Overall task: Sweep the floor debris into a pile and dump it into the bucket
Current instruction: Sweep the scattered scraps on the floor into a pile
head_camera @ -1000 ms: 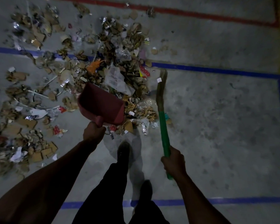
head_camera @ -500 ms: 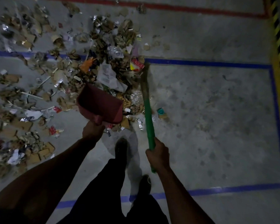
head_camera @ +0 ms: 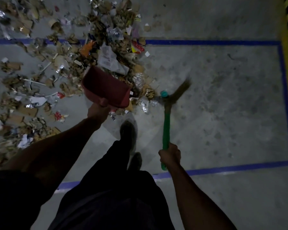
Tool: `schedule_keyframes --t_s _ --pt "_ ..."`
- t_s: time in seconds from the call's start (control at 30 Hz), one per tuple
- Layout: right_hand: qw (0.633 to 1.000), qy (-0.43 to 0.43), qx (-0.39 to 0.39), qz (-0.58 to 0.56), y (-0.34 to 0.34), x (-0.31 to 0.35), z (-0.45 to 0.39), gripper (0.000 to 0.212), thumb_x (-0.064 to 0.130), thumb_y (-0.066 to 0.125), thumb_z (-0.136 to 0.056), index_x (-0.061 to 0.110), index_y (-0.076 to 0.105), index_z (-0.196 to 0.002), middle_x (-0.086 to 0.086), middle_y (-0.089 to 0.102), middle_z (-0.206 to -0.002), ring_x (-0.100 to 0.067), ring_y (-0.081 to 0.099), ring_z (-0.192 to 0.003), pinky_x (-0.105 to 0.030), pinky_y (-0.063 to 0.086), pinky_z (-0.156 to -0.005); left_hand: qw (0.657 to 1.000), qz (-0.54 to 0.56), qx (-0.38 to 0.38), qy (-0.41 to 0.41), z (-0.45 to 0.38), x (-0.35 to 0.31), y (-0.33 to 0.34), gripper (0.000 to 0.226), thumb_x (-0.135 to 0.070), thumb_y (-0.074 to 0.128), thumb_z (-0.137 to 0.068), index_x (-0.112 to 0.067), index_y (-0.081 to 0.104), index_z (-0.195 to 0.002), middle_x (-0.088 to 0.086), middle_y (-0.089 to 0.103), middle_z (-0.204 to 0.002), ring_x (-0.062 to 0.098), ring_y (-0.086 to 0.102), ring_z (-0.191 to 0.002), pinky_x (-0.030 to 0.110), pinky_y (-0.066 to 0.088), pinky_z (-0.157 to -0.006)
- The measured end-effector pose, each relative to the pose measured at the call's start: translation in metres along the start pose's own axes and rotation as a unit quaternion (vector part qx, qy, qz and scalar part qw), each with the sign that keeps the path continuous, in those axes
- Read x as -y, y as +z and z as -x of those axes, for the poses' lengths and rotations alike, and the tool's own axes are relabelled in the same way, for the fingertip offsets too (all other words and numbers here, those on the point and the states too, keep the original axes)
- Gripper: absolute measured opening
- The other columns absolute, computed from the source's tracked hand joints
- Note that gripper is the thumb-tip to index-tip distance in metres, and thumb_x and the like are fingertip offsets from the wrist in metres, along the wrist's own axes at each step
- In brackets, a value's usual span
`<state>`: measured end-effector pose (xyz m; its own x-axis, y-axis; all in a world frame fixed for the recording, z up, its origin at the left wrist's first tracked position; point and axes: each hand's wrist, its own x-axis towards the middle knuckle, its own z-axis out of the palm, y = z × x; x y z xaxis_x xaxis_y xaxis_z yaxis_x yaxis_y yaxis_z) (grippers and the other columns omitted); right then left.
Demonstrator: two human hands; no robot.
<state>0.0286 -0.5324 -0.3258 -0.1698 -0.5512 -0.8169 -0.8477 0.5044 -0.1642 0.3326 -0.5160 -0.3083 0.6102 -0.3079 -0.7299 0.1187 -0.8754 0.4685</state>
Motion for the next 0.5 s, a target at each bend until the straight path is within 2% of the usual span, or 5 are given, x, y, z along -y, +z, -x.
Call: schedule_keyframes --t_s 0.07,0.2,0.3,0.43,0.5 --pt "0.999 -0.029 0.025 0.010 0.010 0.000 0.000 0.051 0.025 0.060 -0.067 0.013 0.060 -0.116 -0.013 0.069 -0.102 -0.032 0.069 -0.087 -0.038 0.060 -0.077 1.000 0.004 -0.003 0.009 0.014 0.009 0.004 0.008 -0.015 0.062 -0.081 -0.009 0.059 -0.077 0.012 0.060 -0.072 0.023 0.054 -0.055 0.029 0.045 -0.054" --pt "0.996 -0.087 0.032 0.006 0.018 0.000 0.012 0.049 0.025 0.059 -0.067 0.015 0.062 -0.115 -0.013 0.070 -0.099 -0.032 0.069 -0.084 -0.037 0.059 -0.075 0.999 0.023 -0.002 0.035 0.039 0.027 0.005 0.011 -0.014 0.062 -0.084 -0.012 0.057 -0.074 0.008 0.055 -0.068 0.020 0.049 -0.052 0.028 0.041 -0.050" --pt "0.993 -0.109 0.018 -0.029 0.013 -0.016 0.039 0.045 0.019 0.059 -0.071 0.018 0.060 -0.116 -0.011 0.068 -0.094 -0.033 0.069 -0.079 -0.041 0.060 -0.071 0.999 0.036 -0.006 0.040 0.055 0.038 0.000 0.014 -0.018 0.066 -0.083 -0.007 0.059 -0.086 0.007 0.054 -0.066 0.018 0.048 -0.050 0.024 0.040 -0.042" --pt "0.991 -0.063 0.002 -0.115 0.001 -0.036 0.078 0.028 0.024 0.066 -0.088 0.017 0.048 -0.107 -0.009 0.062 -0.097 -0.030 0.069 -0.070 -0.035 0.057 -0.059 0.998 0.055 -0.008 0.015 0.068 0.047 -0.015 0.013 -0.015 0.067 -0.082 -0.007 0.057 -0.079 0.010 0.054 -0.068 0.018 0.047 -0.048 0.014 0.033 -0.032" --pt "0.988 -0.031 0.011 -0.153 0.002 -0.044 0.083 0.023 0.022 0.065 -0.090 0.010 0.052 -0.105 -0.010 0.064 -0.090 -0.026 0.066 -0.063 -0.031 0.053 -0.054 0.998 0.062 -0.003 0.009 0.070 0.048 -0.022 0.013 -0.013 0.066 -0.083 -0.003 0.058 -0.087 0.010 0.055 -0.069 0.018 0.047 -0.048 0.014 0.033 -0.032"
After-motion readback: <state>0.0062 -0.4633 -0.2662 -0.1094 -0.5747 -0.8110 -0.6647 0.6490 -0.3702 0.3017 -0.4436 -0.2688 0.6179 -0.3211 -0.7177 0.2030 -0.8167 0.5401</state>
